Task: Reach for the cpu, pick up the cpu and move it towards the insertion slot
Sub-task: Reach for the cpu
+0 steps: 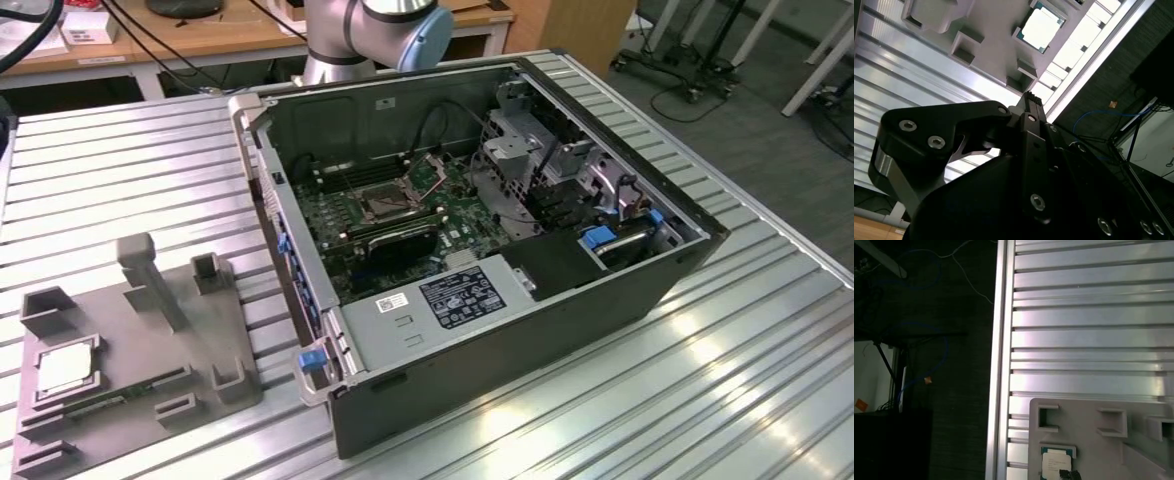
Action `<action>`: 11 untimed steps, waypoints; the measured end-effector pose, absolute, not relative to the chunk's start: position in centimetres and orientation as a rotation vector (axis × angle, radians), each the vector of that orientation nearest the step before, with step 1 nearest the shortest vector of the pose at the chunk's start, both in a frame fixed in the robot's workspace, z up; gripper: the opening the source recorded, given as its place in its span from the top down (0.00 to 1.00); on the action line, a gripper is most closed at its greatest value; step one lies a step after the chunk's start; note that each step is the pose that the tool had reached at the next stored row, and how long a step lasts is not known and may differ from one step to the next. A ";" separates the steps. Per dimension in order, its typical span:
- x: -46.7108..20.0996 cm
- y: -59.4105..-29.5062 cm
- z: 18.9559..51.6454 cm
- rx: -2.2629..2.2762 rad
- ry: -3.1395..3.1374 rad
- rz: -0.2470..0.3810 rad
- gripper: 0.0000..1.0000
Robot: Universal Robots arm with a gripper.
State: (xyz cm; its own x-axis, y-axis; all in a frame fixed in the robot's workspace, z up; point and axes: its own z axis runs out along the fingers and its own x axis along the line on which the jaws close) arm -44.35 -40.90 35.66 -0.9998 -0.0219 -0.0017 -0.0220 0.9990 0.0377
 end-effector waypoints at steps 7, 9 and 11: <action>-44.3 -40.9 35.7 -0.034 3.139 0.059 0.89; -44.3 -40.9 35.7 -0.034 3.139 0.059 0.89; -44.4 -40.9 35.6 -0.034 3.139 0.059 0.89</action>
State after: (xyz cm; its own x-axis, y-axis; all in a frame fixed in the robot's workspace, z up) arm -44.36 -40.92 35.62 -0.9998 -0.0219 -0.0025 -0.0220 0.9990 0.0377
